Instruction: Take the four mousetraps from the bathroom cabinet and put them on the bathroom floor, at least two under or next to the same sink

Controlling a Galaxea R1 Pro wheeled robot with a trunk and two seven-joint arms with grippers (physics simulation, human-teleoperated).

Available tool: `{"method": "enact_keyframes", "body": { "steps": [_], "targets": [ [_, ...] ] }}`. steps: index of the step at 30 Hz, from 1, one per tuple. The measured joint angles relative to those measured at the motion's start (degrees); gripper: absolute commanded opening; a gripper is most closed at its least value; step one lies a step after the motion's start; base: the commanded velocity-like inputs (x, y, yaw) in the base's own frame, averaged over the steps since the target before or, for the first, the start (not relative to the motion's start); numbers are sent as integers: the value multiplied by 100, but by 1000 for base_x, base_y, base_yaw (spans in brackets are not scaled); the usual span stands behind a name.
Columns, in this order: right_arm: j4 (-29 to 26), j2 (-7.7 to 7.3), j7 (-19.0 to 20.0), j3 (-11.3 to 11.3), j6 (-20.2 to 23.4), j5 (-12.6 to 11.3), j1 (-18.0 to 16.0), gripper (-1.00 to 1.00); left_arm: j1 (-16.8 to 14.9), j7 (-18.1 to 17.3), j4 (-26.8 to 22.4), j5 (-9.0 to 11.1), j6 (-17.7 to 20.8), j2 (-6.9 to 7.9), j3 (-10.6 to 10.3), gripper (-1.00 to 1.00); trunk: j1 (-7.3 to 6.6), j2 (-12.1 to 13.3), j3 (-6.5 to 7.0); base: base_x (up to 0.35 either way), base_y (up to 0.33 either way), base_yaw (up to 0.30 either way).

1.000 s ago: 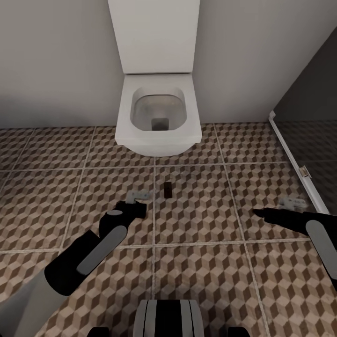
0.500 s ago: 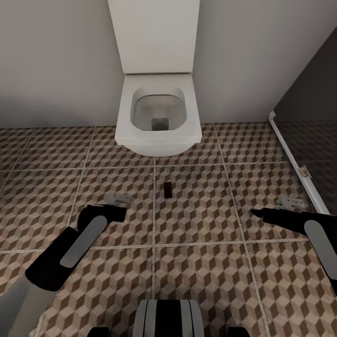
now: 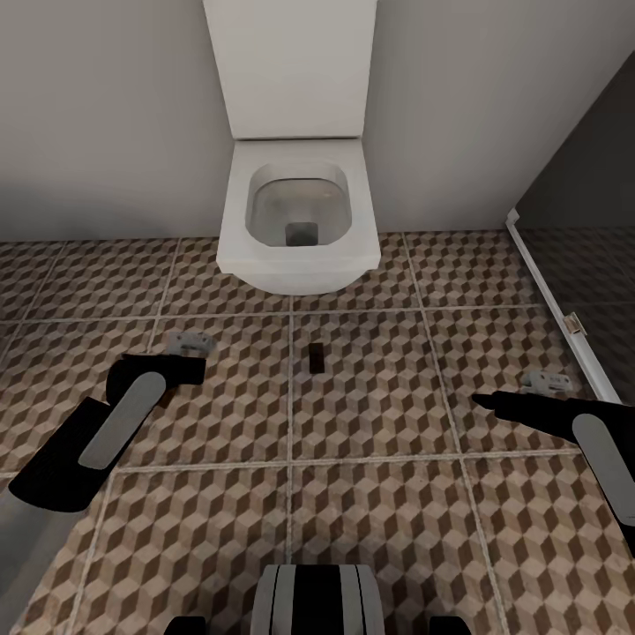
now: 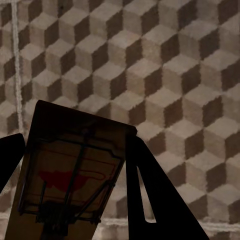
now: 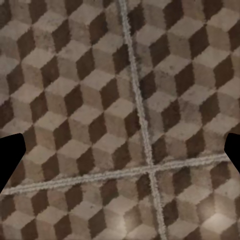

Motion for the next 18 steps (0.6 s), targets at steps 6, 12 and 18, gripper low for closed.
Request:
{"method": "enact_keyframes", "body": {
  "steps": [6, 12, 18],
  "targets": [
    [0, 0, -4, 55, 0, -4, -8, 100, -36, -1, -2, 8, 0, 27, 14, -100, 0, 0, 0, 0, 0, 0],
    [0, 0, -8, 150, 0, -1, -10, 100, -40, -1, -3, 11, 0, 33, 15, -100, 0, 0, 0, 0, 0, 0],
    [0, -3, -9, 178, 0, 0, -10, 100, -29, -1, -6, 11, 0, 34, 20, -100, 0, 0, 0, 0, 0, 0]
  ]
}}
